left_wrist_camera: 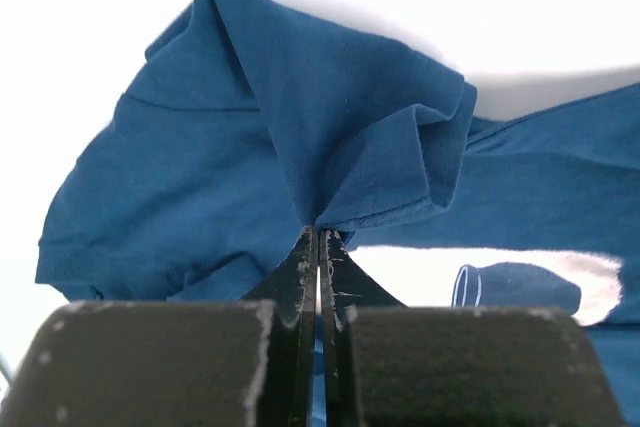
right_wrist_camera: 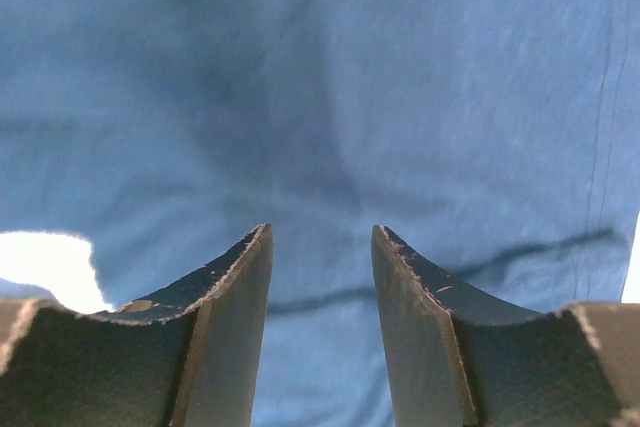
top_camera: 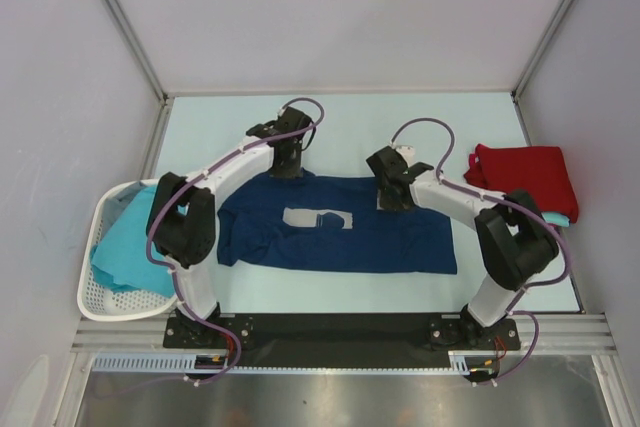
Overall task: Fold and stack the t-shirts
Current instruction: Grap the side of the flattened tshirt furthest away from the robot with both arms
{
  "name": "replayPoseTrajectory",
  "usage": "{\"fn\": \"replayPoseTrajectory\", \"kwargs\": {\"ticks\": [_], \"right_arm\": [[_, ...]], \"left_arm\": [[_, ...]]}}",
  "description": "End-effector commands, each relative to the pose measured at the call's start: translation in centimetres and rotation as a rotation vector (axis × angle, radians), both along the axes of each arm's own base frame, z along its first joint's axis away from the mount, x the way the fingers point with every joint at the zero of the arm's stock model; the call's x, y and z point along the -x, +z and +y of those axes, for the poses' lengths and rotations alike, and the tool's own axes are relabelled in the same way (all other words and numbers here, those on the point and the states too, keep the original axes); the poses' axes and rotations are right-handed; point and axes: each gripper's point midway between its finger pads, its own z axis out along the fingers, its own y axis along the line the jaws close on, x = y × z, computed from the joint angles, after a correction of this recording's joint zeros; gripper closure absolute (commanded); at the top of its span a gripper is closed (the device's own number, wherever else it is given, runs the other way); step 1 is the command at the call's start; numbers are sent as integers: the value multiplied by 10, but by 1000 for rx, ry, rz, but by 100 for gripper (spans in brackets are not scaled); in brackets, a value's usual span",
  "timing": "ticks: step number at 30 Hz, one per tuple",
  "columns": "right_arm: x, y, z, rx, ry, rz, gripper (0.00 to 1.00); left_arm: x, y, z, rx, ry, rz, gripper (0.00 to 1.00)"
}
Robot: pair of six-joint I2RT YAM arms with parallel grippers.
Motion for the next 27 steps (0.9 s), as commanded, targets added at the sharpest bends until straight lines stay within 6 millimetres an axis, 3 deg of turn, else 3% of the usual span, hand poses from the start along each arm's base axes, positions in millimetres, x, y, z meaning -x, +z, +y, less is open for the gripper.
{"fn": "replayPoseTrajectory", "kwargs": {"ticks": [1, 6, 18, 22, 27], "right_arm": [[-49, 8, -17, 26, -131, -101, 51], [-87, 17, -33, -40, -224, -123, 52], [-112, -1, -35, -19, -254, -113, 51], [-125, -6, -64, -13, -324, -103, 51], [-136, 2, -87, -24, -365, -121, 51]], "left_arm": [[-15, 6, -6, 29, 20, -52, 100], [-15, 2, -6, 22, 15, -45, 100], [-17, -5, -10, 29, 9, -33, 100], [-17, -6, -11, 34, 7, -29, 100], [-16, -6, -11, 37, 7, -25, 100]]}}
